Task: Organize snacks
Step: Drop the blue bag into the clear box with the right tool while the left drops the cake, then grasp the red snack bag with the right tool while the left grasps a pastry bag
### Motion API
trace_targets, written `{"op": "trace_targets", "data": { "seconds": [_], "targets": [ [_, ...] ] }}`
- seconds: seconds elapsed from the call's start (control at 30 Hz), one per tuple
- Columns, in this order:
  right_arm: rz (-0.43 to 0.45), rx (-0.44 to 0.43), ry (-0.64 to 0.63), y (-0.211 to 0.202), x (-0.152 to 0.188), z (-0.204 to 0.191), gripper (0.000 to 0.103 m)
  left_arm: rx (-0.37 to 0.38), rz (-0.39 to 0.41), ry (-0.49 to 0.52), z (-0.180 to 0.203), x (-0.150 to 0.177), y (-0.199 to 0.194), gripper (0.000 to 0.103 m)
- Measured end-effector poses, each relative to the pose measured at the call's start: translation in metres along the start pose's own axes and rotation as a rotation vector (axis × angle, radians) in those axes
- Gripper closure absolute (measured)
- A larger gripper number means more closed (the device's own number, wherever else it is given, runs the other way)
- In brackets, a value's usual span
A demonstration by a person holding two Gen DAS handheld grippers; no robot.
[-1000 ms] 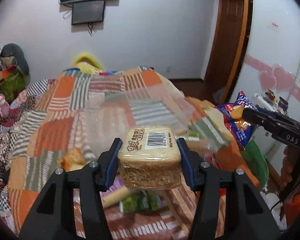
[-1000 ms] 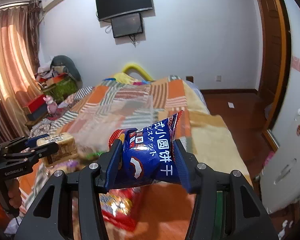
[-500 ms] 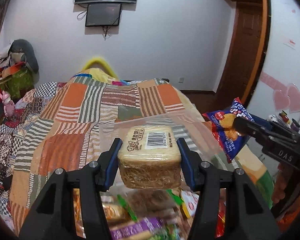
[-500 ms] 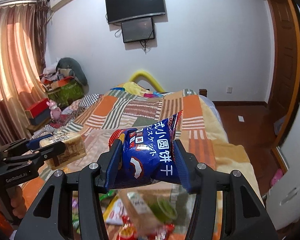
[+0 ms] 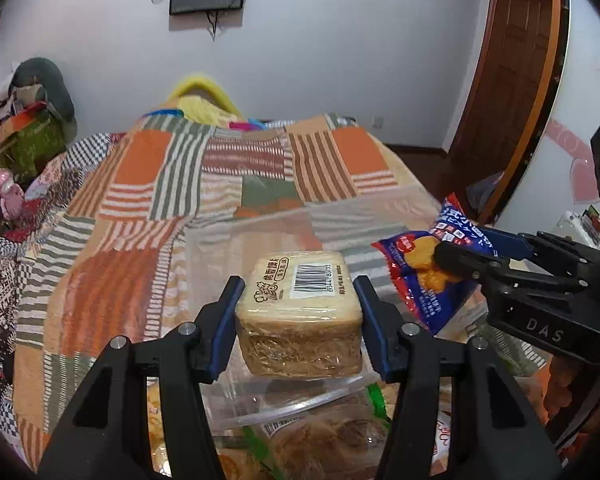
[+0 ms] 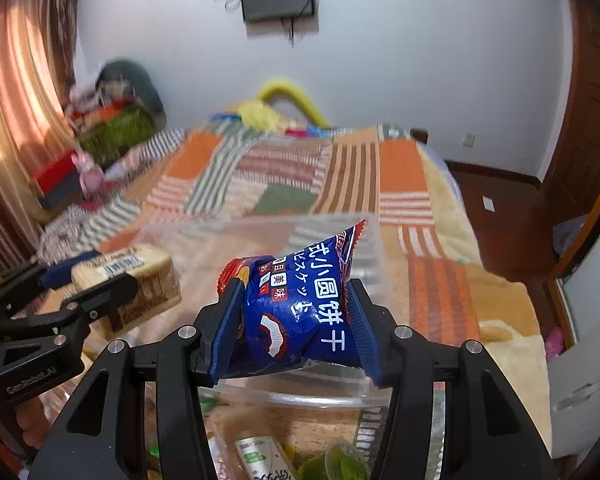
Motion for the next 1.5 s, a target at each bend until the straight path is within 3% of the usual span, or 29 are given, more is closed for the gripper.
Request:
{"op": "trace_targets", "data": {
  "seconds": [0.33,0.53,0.73,1.03,1.17,1.27,1.5],
  "targets": [
    [-0.105,-0.026,-0.049,0.009,-0.004,-0.001,0.050,0.000,-0.099,-0.057,-0.016,0.011,0.025,0.048],
    [-0.042,-0.008,-0.073,-0.013,-0.004,-0.005,0.042,0.010,-0.030,-0.028,-0.021,0.013,-0.016,0.048],
    [0.031,-0.023,-0.054,-0.046,0.003,-0.005,0.041,0.025,0.021,0.010,-0.031,0.021,-0.069,0.046],
    [0.085,-0.013,-0.019,-0.082,0.036,-0.003,0.038,-0.041,-0.018,0.053,-0.061,0.072,-0.102,0.042],
    [0.061,0.001,0.008,-0.083,0.058,0.000,0.036,-0.048,-0.064,0.040,-0.073,0.105,-0.097,0.042],
    [0.038,0.010,0.030,-0.082,0.077,0.003,0.031,-0.052,-0.103,-0.002,-0.085,0.125,-0.087,0.033],
    [-0.055,0.025,0.062,-0.064,0.111,0.003,0.026,-0.023,-0.184,-0.079,-0.101,0.161,-0.060,0.031]
  ]
}}
Point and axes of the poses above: each gripper's, at about its wrist camera, not at the fingertips, and y roughly the way its jaws point, z to its right, x to its underside, the point moved 4 cm from there along y, roughly the way its jaws point, and after that the axes turned 7 degrees about -z, right-handed, at the moved point
